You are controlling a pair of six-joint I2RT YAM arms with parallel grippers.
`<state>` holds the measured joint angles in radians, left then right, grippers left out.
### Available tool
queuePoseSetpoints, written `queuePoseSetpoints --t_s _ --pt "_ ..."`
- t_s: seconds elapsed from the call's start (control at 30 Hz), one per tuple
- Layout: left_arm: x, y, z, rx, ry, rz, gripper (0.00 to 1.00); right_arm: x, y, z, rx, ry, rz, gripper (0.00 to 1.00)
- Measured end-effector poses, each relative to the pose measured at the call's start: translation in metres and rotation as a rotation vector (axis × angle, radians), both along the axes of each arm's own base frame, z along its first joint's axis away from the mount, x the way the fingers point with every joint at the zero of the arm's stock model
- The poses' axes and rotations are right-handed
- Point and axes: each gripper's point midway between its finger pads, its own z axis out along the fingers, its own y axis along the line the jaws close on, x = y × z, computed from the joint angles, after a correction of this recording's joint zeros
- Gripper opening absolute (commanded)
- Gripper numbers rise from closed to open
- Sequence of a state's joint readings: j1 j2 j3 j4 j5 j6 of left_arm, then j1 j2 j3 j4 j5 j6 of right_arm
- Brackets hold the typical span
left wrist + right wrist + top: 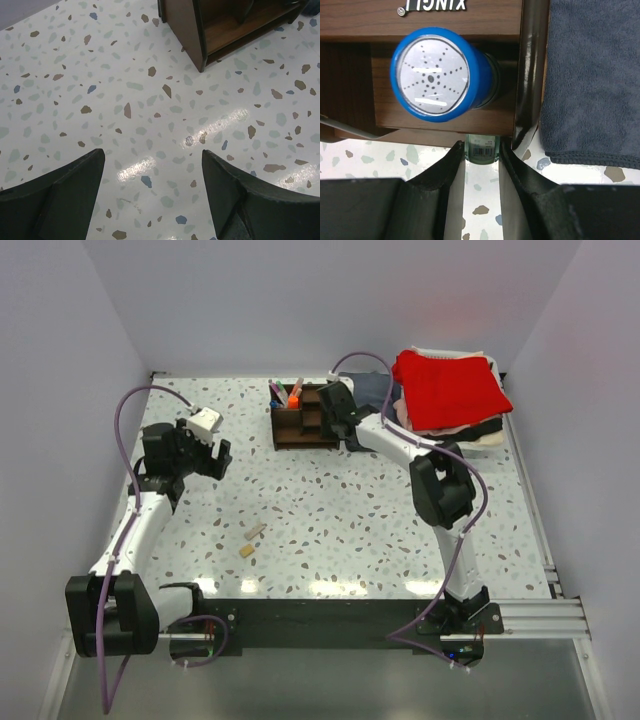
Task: Sort the stationery into containers
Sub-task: Place the stationery in the storage box.
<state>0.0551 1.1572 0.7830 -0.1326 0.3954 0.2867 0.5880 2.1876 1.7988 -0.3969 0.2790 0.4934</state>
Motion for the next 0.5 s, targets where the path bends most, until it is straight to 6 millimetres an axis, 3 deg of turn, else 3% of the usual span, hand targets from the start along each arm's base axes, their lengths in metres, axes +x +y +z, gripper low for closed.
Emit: queuePoseSetpoints --t_s 0.5 --pt "0.0006 -0.0036 0.0027 -0.021 -0.007 -0.009 0.83 -0.0026 0.0054 -0.0052 0.008 0.007 0.011 0.45"
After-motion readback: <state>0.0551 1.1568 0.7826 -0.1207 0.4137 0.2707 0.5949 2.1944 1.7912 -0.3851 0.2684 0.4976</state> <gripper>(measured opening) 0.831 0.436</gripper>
